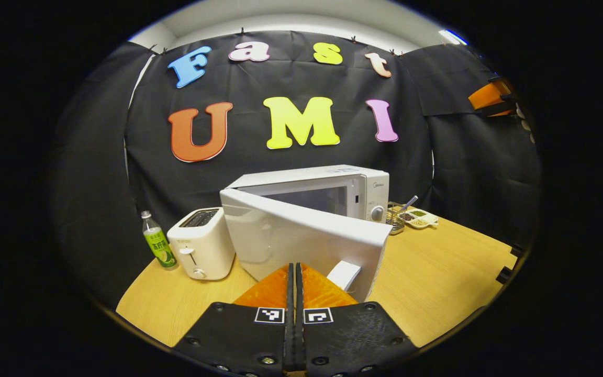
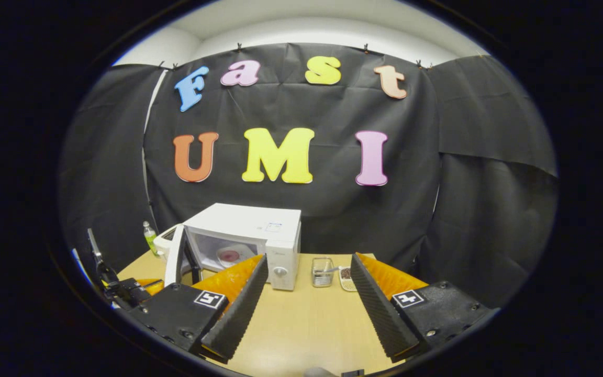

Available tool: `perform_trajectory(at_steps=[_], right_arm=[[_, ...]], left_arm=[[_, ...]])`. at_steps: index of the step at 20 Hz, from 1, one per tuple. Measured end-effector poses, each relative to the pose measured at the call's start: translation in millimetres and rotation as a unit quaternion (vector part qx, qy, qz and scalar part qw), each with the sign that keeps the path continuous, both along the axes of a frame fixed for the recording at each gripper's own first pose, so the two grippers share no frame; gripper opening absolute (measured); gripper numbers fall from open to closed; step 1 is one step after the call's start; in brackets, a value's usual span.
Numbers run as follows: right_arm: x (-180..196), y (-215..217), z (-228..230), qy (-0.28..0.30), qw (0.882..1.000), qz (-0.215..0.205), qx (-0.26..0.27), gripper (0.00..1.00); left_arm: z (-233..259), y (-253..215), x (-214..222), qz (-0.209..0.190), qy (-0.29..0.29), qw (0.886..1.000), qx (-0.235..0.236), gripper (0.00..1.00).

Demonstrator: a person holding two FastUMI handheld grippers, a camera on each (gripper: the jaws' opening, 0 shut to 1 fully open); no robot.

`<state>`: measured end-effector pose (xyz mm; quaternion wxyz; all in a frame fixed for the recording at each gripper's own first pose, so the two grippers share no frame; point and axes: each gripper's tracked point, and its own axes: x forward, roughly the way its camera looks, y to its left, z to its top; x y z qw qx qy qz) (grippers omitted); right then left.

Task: Open the microwave oven with the left hand, put the food in, and close the microwave oven.

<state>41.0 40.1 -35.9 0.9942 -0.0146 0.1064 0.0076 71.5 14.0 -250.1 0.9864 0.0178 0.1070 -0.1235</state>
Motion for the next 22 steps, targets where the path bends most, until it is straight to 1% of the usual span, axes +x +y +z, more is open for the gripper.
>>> perform_trajectory(at_steps=[1, 2, 3, 4, 5, 7, 8, 9, 12, 15, 16, 17, 18, 19, 21, 22], right_arm=[[2, -4, -1, 0.003, 1.000, -0.001, 0.000, 1.00], [3, -7, -2, 0.005, 1.000, -0.003, 0.000, 0.92], [5, -11, -4, 0.008, 1.000, -0.004, 0.000, 0.92], [6, -15, -5, 0.010, 1.000, -0.005, -0.001, 0.92], [8, -20, -6, 0.012, 1.000, -0.006, -0.003, 1.00], [9, -28, -4, 0.012, 1.000, -0.008, -0.005, 1.00], [12, -32, -5, 0.014, 1.000, -0.009, -0.006, 0.92], [15, -36, -4, 0.014, 1.000, -0.009, -0.006, 1.00], [20, -46, -4, 0.017, 1.000, -0.009, -0.005, 1.00], [26, -53, -10, 0.026, 1.000, -0.007, -0.004, 1.00], [28, -55, -12, 0.029, 1.000, -0.005, -0.002, 0.92], [30, -55, -12, 0.031, 0.999, -0.004, -0.001, 1.00], [32, -58, -14, 0.033, 0.999, -0.004, -0.001, 1.00], [34, -60, -15, 0.034, 0.999, -0.004, -0.001, 1.00], [38, -63, -18, 0.038, 0.999, -0.004, 0.000, 1.00], [40, -65, -20, 0.041, 0.999, -0.004, 0.000, 0.92]], left_arm=[[1, -9, 5, -0.007, -0.001, 1.000, -0.002, 0.00], [3, -19, 10, -0.013, -0.002, 1.000, -0.002, 0.00], [4, -28, 15, -0.019, -0.004, 1.000, -0.002, 0.10], [4, -37, 20, -0.025, -0.004, 1.000, 0.000, 0.00], [4, -45, 23, -0.031, -0.004, 1.000, 0.000, 0.00], [4, -62, 35, -0.041, -0.004, 0.999, -0.004, 0.00], [4, -71, 43, -0.044, -0.003, 0.999, -0.006, 0.00], [3, -79, 50, -0.047, -0.001, 0.999, -0.007, 0.00], [2, -100, 71, -0.054, 0.002, 0.998, -0.009, 0.00], [-1, -110, 95, -0.053, 0.006, 0.999, -0.010, 0.00], [-2, -113, 103, -0.052, 0.007, 0.999, -0.012, 0.10], [-2, -116, 108, -0.051, 0.008, 0.999, -0.014, 0.00], [-1, -119, 115, -0.049, 0.006, 0.999, -0.014, 0.10], [-2, -122, 123, -0.049, 0.007, 0.999, -0.014, 0.00], [0, -128, 136, -0.045, 0.005, 0.999, -0.017, 0.00], [0, -131, 144, -0.043, 0.006, 0.999, -0.017, 0.00]])
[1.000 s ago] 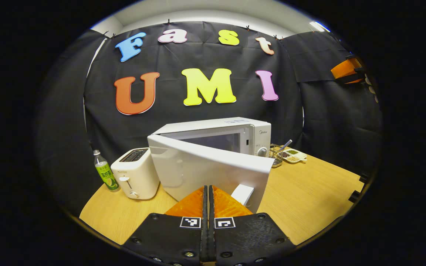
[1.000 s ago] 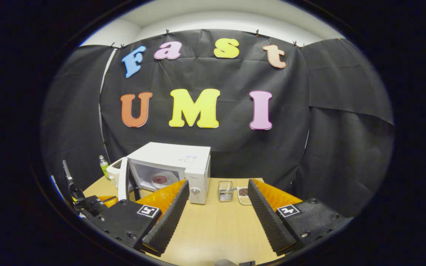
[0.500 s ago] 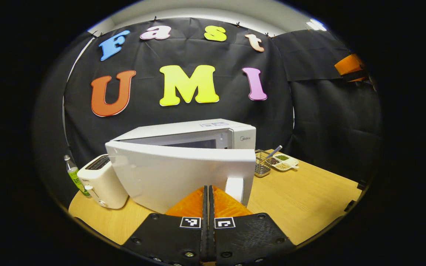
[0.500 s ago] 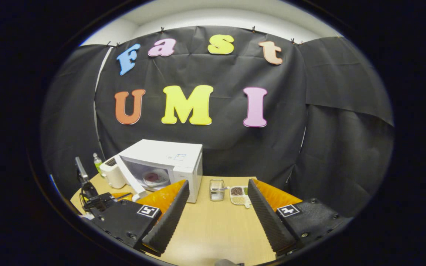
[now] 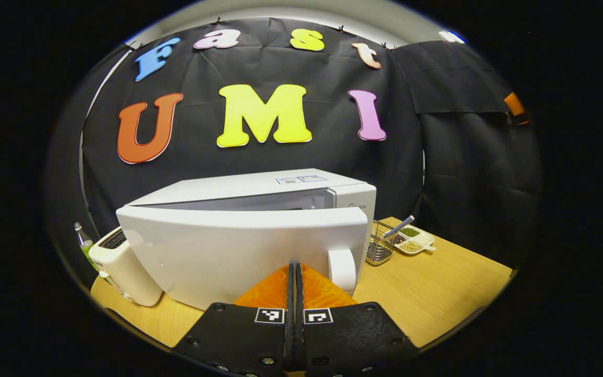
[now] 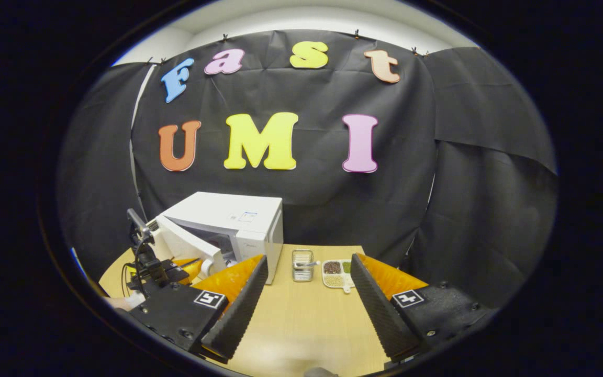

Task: Open the microwave oven with the left hand, put the food in, and close the microwave oven.

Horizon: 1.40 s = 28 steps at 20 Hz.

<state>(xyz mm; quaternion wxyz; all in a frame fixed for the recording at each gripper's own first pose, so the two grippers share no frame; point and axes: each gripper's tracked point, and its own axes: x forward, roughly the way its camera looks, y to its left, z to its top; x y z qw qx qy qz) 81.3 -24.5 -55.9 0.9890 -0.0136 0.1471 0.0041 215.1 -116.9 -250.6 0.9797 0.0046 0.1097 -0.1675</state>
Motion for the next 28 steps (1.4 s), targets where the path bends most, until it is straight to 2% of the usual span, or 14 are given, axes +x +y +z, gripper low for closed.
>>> perform_trajectory(at_steps=[1, 2, 3, 4, 9, 11, 14, 15, 17, 20, 21, 25, 26, 28], right_arm=[[2, -2, -2, 0.004, 1.000, 0.000, 0.000, 1.00], [5, -4, -4, 0.006, 1.000, -0.001, -0.001, 0.92], [7, -7, -6, 0.009, 1.000, -0.001, -0.001, 1.00], [8, -9, -6, 0.010, 1.000, -0.002, -0.001, 0.92], [19, -17, -9, 0.016, 1.000, -0.005, -0.001, 1.00], [22, -20, -10, 0.017, 1.000, -0.007, -0.001, 0.92], [26, -21, -14, 0.024, 1.000, -0.006, 0.000, 1.00], [26, -20, -13, 0.024, 1.000, -0.005, 0.002, 0.92], [29, -15, -14, 0.024, 1.000, -0.002, 0.005, 1.00], [31, -4, -17, 0.029, 1.000, 0.004, 0.007, 0.92], [28, 1, -17, 0.029, 1.000, 0.007, 0.009, 1.00], [17, 13, -13, 0.021, 1.000, 0.007, -0.006, 1.00], [13, 15, -11, 0.016, 1.000, 0.005, -0.007, 1.00], [6, 21, -8, 0.008, 1.000, 0.001, -0.007, 1.00]], left_arm=[[0, -3, 7, 0.002, 0.000, 1.000, 0.000, 0.00], [1, -6, 14, 0.003, -0.001, 1.000, -0.004, 0.00], [1, -10, 20, 0.004, 0.000, 1.000, -0.006, 0.00], [2, -13, 27, 0.005, -0.002, 1.000, -0.007, 0.00], [-2, -21, 55, 0.015, 0.009, 1.000, -0.004, 0.00], [-3, -23, 55, 0.016, 0.008, 1.000, -0.011, 0.00], [-3, -23, 57, 0.012, 0.010, 1.000, -0.004, 0.00], [-2, -23, 57, 0.012, 0.009, 1.000, -0.001, 0.00], [-2, -24, 59, 0.015, 0.007, 1.000, 0.000, 0.00], [-5, -24, 66, 0.024, 0.021, 0.999, 0.011, 0.00], [-2, -25, 66, 0.029, 0.019, 0.999, 0.003, 0.00], [4, -7, 49, 0.060, 0.020, 0.998, 0.005, 0.00], [8, -4, 38, 0.059, 0.021, 0.998, -0.009, 0.06], [12, 13, 18, 0.068, 0.023, 0.997, -0.008, 0.95]])
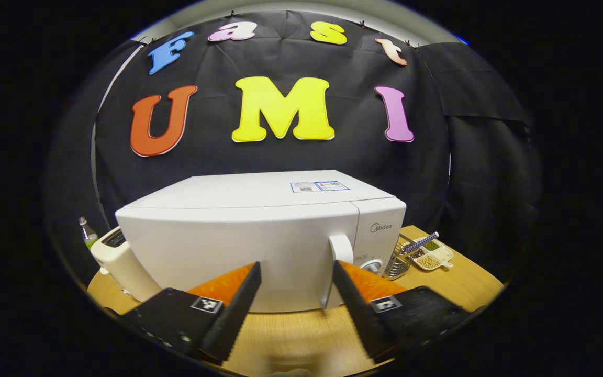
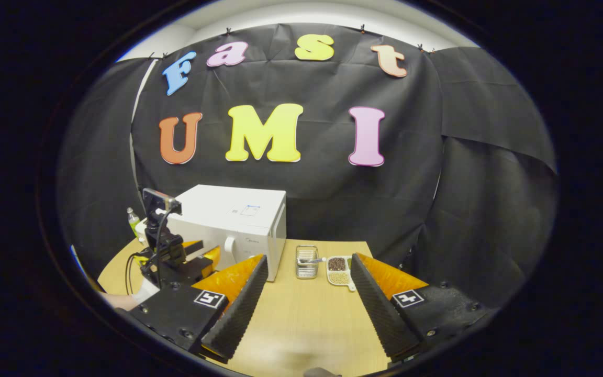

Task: Open the microwave oven with the left hand, put the food in, and close the microwave oven.

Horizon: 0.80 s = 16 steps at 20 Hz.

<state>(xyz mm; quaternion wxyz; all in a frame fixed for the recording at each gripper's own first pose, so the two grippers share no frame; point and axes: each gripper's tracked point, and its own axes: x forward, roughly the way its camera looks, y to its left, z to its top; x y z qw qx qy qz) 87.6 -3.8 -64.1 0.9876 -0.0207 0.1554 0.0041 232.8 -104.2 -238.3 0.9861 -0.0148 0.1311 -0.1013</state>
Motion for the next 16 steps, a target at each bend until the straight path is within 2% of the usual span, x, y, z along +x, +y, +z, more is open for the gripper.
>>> perform_trajectory(at_steps=[1, 2, 3, 4, 7, 8, 10, 11, 14, 15, 16], right_arm=[[-4, 3, 0, -0.003, 1.000, -0.001, -0.001, 0.92], [-8, 6, 0, -0.006, 1.000, -0.003, -0.003, 1.00], [-13, 8, -3, -0.006, 1.000, -0.004, -0.004, 1.00], [-19, 11, -4, -0.007, 1.000, -0.005, -0.003, 0.92], [-32, 24, -7, -0.012, 1.000, -0.008, 0.001, 0.92], [-35, 28, -7, -0.015, 1.000, -0.008, 0.002, 1.00], [-43, 38, -9, -0.022, 1.000, -0.008, 0.007, 1.00], [-48, 45, -10, -0.022, 1.000, -0.006, 0.010, 0.92], [-58, 59, -12, -0.029, 1.000, -0.002, 0.012, 0.92], [-60, 62, -11, -0.033, 0.999, -0.003, 0.012, 1.00], [-62, 66, -10, -0.036, 0.999, -0.003, 0.016, 1.00]], left_arm=[[7, 5, -12, 0.003, -0.007, 1.000, 0.000, 0.97], [14, 12, -24, 0.002, -0.011, 1.000, 0.001, 0.97], [21, 18, -35, 0.006, -0.016, 1.000, 0.001, 0.97], [29, 24, -48, 0.006, -0.019, 1.000, 0.000, 0.97], [56, 44, -86, 0.016, -0.032, 0.999, -0.010, 0.96], [65, 50, -99, 0.019, -0.036, 0.999, -0.012, 0.96], [82, 65, -126, 0.019, -0.041, 0.999, -0.019, 0.97], [90, 73, -137, 0.021, -0.042, 0.999, -0.021, 0.97], [112, 85, -164, 0.023, -0.041, 0.998, -0.041, 0.96], [121, 90, -171, 0.024, -0.045, 0.998, -0.046, 0.96], [130, 96, -179, 0.027, -0.051, 0.997, -0.046, 0.95]])
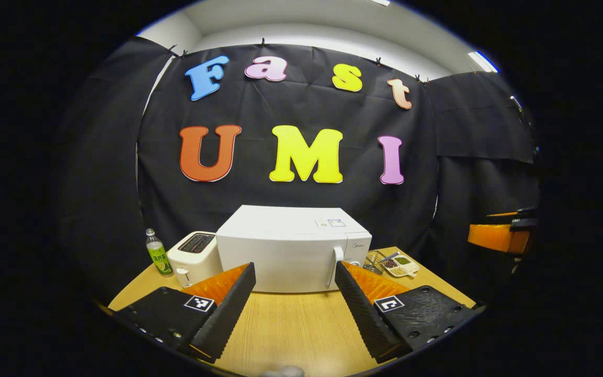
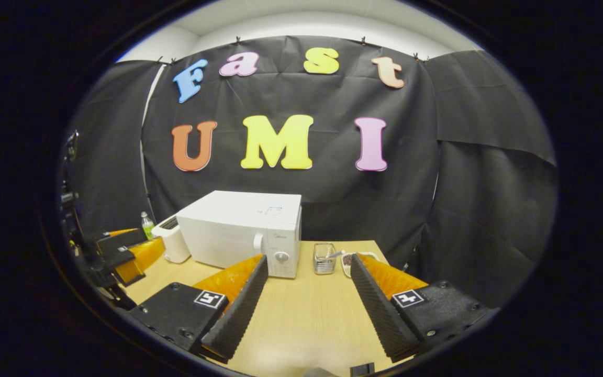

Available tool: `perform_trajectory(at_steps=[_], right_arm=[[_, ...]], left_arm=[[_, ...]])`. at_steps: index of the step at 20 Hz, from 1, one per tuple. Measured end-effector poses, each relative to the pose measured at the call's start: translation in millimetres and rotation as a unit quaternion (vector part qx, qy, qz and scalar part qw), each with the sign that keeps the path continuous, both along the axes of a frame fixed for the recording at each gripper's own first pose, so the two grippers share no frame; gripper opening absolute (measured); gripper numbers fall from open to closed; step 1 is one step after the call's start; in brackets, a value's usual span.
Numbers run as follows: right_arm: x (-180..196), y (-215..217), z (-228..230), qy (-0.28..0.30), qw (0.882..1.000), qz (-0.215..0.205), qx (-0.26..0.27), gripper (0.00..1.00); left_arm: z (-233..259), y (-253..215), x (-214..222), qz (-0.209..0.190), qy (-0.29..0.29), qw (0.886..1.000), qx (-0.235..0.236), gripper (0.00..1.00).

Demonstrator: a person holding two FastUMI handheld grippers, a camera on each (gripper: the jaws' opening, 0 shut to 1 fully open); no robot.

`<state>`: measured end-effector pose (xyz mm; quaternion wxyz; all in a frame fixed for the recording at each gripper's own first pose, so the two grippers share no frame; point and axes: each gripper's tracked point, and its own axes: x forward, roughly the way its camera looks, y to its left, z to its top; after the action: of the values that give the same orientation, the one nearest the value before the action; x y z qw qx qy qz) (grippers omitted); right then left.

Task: Open the microwave oven with the left hand, put the food in, and close the microwave oven.

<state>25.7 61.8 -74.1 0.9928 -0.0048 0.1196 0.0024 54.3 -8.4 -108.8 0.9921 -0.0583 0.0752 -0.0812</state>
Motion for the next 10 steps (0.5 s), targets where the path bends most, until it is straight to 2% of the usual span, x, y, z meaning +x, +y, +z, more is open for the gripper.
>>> perform_trajectory(at_steps=[1, 2, 3, 4, 10], right_arm=[[-2, 6, 2, -0.005, 1.000, 0.001, 0.006, 1.00], [-3, 10, 3, -0.007, 1.000, 0.004, 0.013, 0.92], [-3, 13, 4, -0.009, 1.000, 0.009, 0.018, 1.00], [-4, 16, 8, -0.012, 1.000, 0.013, 0.021, 0.92], [-3, 26, 34, -0.050, 0.998, 0.024, 0.029, 0.92]], left_arm=[[10, 7, -5, 0.004, -0.009, 1.000, 0.002, 0.95], [20, 13, -9, 0.009, -0.017, 1.000, 0.006, 0.95], [29, 21, -12, 0.019, -0.026, 0.999, 0.010, 0.95], [38, 28, -15, 0.030, -0.033, 0.999, 0.013, 0.95], [71, 47, -28, 0.051, -0.054, 0.997, 0.022, 0.94]])
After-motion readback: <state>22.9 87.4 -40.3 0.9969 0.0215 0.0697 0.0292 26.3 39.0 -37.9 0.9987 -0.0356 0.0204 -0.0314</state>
